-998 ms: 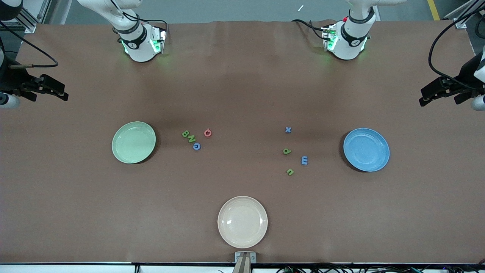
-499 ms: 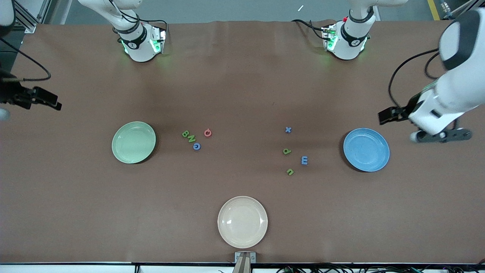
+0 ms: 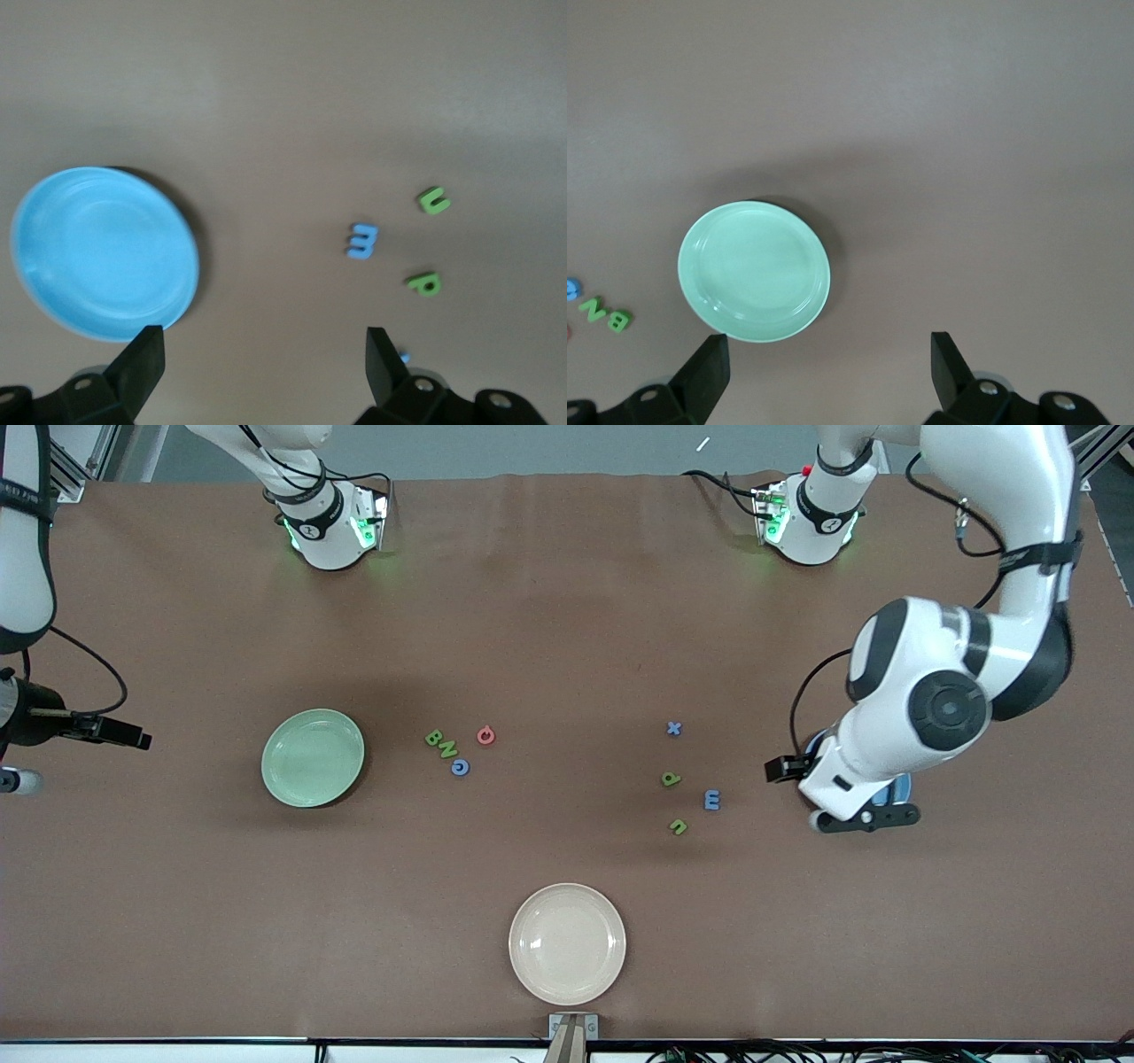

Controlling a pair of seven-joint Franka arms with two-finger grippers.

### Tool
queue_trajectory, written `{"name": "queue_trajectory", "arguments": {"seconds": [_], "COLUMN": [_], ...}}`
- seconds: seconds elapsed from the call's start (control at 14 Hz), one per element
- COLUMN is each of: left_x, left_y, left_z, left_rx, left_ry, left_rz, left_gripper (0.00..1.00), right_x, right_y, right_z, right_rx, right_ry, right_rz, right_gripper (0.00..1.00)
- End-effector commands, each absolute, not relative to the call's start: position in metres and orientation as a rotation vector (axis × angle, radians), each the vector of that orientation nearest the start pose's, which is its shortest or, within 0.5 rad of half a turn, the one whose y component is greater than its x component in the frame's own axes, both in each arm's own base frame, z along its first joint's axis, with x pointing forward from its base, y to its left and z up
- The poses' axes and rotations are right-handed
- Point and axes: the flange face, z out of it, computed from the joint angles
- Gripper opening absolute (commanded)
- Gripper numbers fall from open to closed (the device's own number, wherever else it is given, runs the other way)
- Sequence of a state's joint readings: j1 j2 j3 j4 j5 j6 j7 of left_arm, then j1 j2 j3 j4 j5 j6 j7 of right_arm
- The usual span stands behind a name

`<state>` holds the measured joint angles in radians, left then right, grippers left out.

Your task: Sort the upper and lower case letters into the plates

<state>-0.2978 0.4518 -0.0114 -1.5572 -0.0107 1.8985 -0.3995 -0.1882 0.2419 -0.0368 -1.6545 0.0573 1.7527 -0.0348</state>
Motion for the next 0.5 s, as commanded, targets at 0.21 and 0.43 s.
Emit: {"name": "queue_trajectory", "arguments": {"seconds": [0.21,0.43], "left_x": [0.646,0.646], "left_y": [-0.246,-0.259], "left_z": [0.319,0.29], "left_rx": [-3.133,-3.136], "left_ry": [-0.167,-0.146], "left_rz": [0.109,0.1], "left_gripper": [1.0,1.0], "right_x": [0.613,0.594], "right_y": [-0.154,-0.16], "right_z": [0.351,0.296], "right_rx": [-2.908,-2.841], "right_ry": [0.369,0.301], "right_rz": [0.182,0.16], "right_gripper": [1.0,1.0]}}
